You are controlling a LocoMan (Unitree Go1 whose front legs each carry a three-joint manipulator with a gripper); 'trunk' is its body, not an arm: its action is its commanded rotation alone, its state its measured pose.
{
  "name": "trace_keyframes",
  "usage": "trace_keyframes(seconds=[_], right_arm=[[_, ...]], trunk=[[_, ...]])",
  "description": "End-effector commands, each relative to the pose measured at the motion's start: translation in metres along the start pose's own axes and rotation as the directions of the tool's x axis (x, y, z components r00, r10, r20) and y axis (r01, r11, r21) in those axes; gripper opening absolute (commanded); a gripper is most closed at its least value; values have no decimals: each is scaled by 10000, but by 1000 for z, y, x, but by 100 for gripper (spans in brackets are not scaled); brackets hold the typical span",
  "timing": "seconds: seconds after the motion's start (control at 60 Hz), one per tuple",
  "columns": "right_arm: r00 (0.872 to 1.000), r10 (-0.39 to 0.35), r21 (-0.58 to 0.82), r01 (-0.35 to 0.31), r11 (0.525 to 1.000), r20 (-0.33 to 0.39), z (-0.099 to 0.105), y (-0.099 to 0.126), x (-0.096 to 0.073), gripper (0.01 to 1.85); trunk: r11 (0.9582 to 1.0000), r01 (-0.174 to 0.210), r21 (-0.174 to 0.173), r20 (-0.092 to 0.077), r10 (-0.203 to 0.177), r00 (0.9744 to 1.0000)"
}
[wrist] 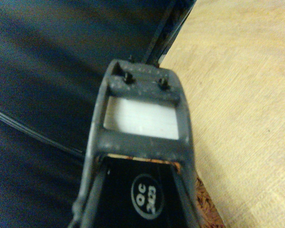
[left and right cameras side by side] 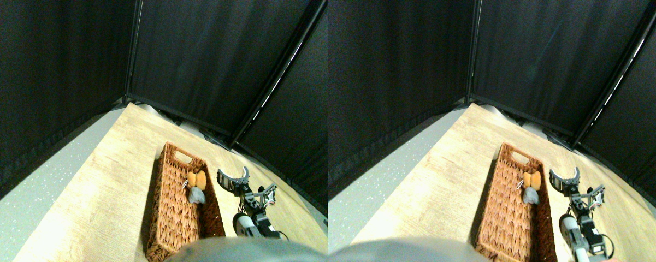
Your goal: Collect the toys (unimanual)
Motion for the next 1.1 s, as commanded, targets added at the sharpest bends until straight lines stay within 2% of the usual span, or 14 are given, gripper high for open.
trace_keyframes(seconds=[0.017,0.1,0.183,0.217,0.283,0.4,0.533,0.617,0.717,0.833,0.883,1.1], right_arm=[[9960,54,43,-58,10000,892,35,-5,-4,68],[9929,86,268,-119,9996,1183,51,-11,-8,62],[9913,-23,263,-12,9997,1313,64,-18,-14,63],[9870,-143,-131,166,9998,1603,69,-21,-18,66],[9852,-246,532,157,9985,1697,71,-29,-29,71],[9789,-467,539,367,9979,1989,74,-41,-39,76],[9788,-534,847,372,9957,1980,76,-58,-51,82],[9821,-533,1258,307,9916,1804,75,-66,-60,79],[9795,-770,1723,447,9840,1860,73,-76,-77,81],[9772,-1003,1685,686,9833,1874,72,-80,-90,85],[9723,-1139,1421,857,9861,2041,71,-82,-100,91],[9672,-1830,2557,1346,9573,1763,67,-83,-122,94]], trunk=[[9990,252,377,-123,-247,9996],[9973,466,572,-228,-454,9987],[9954,630,725,-327,-608,9976],[9948,682,763,-351,-657,9972],[9928,808,887,-468,-769,9959],[9898,948,1060,-596,-888,9943],[9876,1052,1169,-679,-977,9929],[9869,1092,1190,-718,-1011,9923],[9862,1119,1220,-755,-1032,9918],[9859,1147,1217,-792,-1055,9913],[9859,1161,1207,-797,-1070,9911],[9874,1153,1082,-816,-1068,9909]])
